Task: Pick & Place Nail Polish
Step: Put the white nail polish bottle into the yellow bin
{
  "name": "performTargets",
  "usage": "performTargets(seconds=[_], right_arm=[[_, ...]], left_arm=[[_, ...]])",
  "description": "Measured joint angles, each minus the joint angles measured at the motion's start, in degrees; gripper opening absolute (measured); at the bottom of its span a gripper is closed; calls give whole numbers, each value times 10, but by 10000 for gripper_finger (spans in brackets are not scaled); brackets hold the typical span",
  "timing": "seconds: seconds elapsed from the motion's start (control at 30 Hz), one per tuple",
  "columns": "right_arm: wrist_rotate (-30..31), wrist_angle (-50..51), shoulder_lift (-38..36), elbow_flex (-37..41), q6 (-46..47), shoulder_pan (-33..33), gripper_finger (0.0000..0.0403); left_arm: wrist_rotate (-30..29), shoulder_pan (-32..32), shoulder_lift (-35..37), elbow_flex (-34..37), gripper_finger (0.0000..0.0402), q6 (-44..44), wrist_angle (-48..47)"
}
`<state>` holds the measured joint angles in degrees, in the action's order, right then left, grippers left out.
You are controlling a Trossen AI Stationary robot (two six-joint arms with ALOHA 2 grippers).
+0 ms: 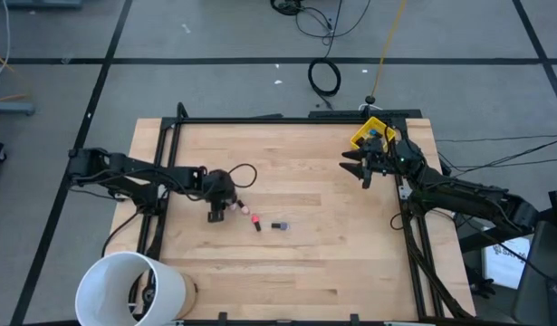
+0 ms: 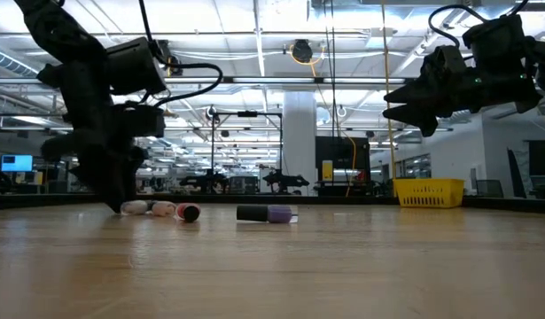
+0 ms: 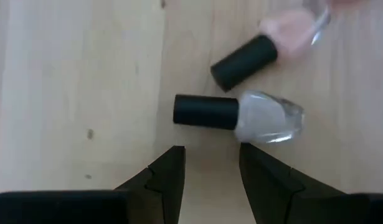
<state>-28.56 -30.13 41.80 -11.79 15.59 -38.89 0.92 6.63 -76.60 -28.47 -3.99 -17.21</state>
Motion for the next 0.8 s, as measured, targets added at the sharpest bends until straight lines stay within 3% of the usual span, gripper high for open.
performTargets(seconds=[0.37, 0.8], right_arm=[[0, 2, 0, 0, -5, 0, 205], [0, 2, 0, 0, 1, 0, 205]], left_arm=[[-9, -17, 0, 0, 152, 266, 62], [-14, -39, 1, 0, 152, 226, 246]])
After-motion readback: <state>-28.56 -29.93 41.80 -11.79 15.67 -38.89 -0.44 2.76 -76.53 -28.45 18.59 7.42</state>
